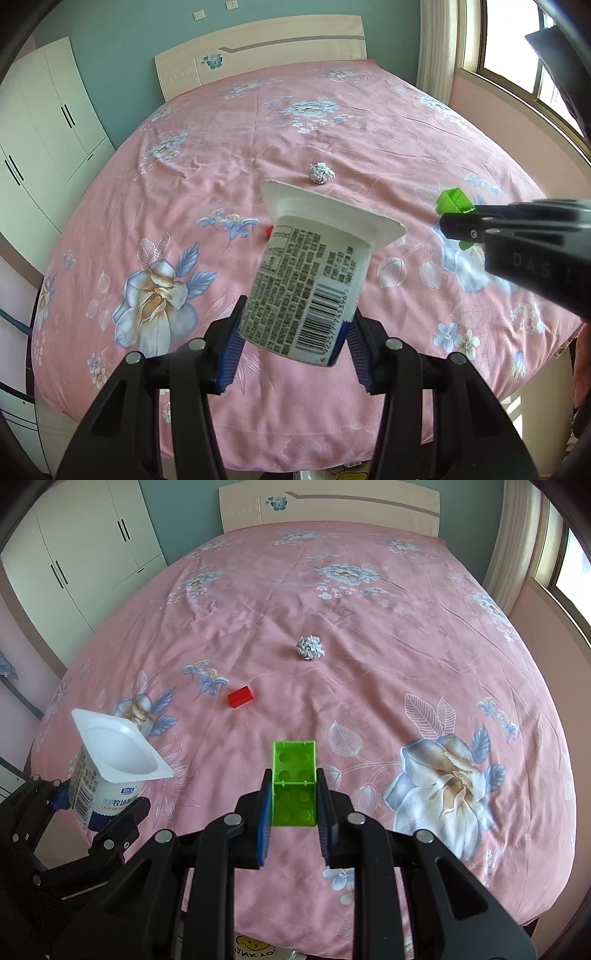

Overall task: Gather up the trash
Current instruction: 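Carry the yogurt cup and lime-green block in both tools over the bin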

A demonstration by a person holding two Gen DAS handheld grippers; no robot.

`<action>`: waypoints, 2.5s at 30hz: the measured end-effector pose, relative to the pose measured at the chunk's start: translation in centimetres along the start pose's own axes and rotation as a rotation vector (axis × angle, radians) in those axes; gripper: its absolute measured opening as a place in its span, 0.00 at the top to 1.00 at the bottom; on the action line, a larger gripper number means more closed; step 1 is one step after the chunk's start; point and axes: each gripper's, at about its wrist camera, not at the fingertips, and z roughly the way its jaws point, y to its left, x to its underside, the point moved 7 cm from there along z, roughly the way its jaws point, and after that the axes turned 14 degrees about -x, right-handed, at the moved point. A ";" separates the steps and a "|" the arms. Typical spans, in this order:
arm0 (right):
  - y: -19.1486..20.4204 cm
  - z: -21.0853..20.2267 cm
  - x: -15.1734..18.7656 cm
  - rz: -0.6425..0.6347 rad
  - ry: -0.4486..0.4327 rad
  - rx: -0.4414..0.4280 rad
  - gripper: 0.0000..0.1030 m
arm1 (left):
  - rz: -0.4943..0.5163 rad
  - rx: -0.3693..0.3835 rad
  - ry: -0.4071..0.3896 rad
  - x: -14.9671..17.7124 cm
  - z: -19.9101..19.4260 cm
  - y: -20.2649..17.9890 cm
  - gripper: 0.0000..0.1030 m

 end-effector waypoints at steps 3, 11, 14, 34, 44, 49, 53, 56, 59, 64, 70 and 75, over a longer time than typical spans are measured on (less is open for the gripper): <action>1.3 -2.6 2.3 -0.029 -0.010 -0.002 0.78 | 0.003 -0.011 -0.024 1.2 -2.5 0.9 0.49; 4.9 -7.2 8.7 -0.098 -0.016 -0.029 0.78 | 0.007 -0.017 -0.055 5.9 -6.9 2.7 0.49; 5.9 -8.0 11.1 -0.119 -0.014 -0.037 0.78 | 0.013 -0.014 -0.048 8.1 -7.5 3.1 0.49; 8.7 -4.1 26.7 -0.152 0.117 -0.118 0.78 | 0.120 0.086 0.032 21.0 -6.4 -0.5 0.49; 7.0 1.2 32.9 -0.090 0.214 -0.133 0.78 | 0.161 0.133 0.160 27.5 -1.4 -3.8 0.49; 6.1 4.0 35.4 -0.066 0.259 -0.127 0.78 | 0.171 0.143 0.213 30.2 1.0 -4.8 0.49; 5.2 6.3 37.3 -0.054 0.287 -0.113 0.78 | 0.186 0.144 0.250 32.4 3.1 -5.9 0.49; 4.7 8.3 39.2 -0.030 0.328 -0.125 0.78 | 0.193 0.161 0.295 34.4 4.8 -6.9 0.49; 4.4 10.7 41.1 -0.029 0.365 -0.126 0.78 | 0.201 0.154 0.320 36.4 6.6 -7.6 0.49; 4.2 14.7 44.0 0.000 0.427 -0.149 0.78 | 0.196 0.173 0.403 39.3 9.7 -8.7 0.49; 3.6 18.6 46.0 0.035 0.485 -0.164 0.78 | 0.203 0.196 0.486 41.8 12.7 -10.3 0.49; 2.8 21.7 47.9 0.085 0.535 -0.174 0.78 | 0.193 0.205 0.541 43.3 14.9 -11.0 0.49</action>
